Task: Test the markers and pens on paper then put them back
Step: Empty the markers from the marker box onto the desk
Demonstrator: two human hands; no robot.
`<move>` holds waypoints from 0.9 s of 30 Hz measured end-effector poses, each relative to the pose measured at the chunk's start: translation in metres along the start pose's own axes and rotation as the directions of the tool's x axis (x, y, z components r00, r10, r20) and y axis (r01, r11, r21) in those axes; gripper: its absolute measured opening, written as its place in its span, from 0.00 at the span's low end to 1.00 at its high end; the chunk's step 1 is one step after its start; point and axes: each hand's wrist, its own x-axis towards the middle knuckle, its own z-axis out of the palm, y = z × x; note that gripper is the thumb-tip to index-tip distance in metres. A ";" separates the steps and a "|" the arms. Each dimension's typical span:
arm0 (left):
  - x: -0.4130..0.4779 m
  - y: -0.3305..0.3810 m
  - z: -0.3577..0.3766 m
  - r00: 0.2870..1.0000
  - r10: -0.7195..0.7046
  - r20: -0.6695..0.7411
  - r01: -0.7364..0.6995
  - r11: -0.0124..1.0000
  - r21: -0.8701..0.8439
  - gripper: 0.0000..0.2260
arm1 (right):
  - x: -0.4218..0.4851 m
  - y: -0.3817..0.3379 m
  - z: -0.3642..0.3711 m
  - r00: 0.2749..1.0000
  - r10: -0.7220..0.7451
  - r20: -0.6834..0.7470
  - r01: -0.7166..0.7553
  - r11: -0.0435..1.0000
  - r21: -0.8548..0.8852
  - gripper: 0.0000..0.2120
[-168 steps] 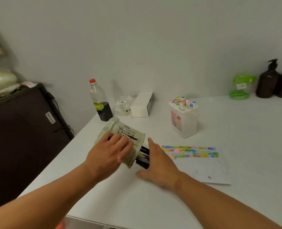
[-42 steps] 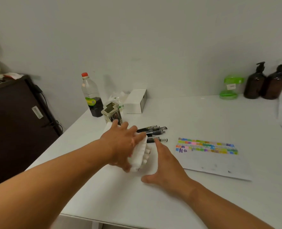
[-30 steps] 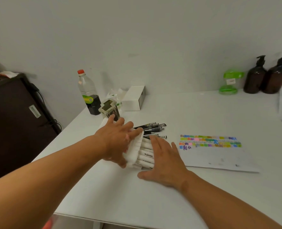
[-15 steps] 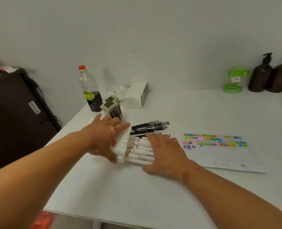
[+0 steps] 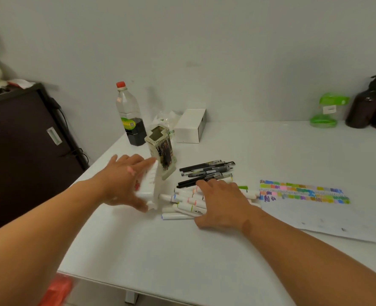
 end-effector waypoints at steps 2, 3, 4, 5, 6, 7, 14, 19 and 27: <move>-0.008 -0.012 0.003 0.997 -0.053 -0.049 0.043 0.984 -0.175 0.61 | 0.001 0.002 -0.001 1.000 -0.005 0.012 0.005 1.000 0.002 0.43; -0.013 -0.017 0.005 0.994 -0.087 -0.073 0.061 0.952 -0.301 0.60 | 0.001 0.003 -0.001 1.000 -0.008 0.011 0.008 1.000 0.007 0.45; -0.018 -0.021 0.007 0.988 -0.120 -0.096 0.068 0.902 -0.427 0.59 | 0.001 0.004 -0.001 1.000 -0.010 0.007 0.010 1.000 0.015 0.46; -0.023 -0.025 0.009 0.981 -0.151 -0.121 0.063 0.839 -0.540 0.58 | 0.000 0.005 -0.001 1.000 -0.012 0.005 0.012 1.000 0.022 0.48; -0.028 -0.027 0.011 0.972 -0.181 -0.150 0.045 0.770 -0.636 0.56 | 0.000 0.005 0.000 1.000 -0.014 0.002 0.014 1.000 0.027 0.50; -0.031 -0.027 0.013 0.961 -0.214 -0.177 0.022 0.695 -0.718 0.54 | 0.000 0.005 0.000 1.000 -0.018 -0.001 0.018 0.999 0.026 0.51; -0.023 -0.014 0.046 0.876 -0.443 -0.191 -0.084 0.249 -0.965 0.50 | -0.005 -0.004 0.006 0.999 -0.052 0.000 0.052 0.998 0.033 0.57; -0.007 -0.017 0.072 0.836 -0.540 -0.094 -0.069 0.067 -0.995 0.52 | -0.011 0.000 0.006 0.999 -0.042 0.018 0.041 0.998 0.037 0.57; 0.026 -0.049 0.075 0.850 -0.526 -0.001 0.010 0.018 -1.000 0.53 | -0.010 0.004 0.011 0.999 -0.033 -0.005 0.034 0.998 0.058 0.56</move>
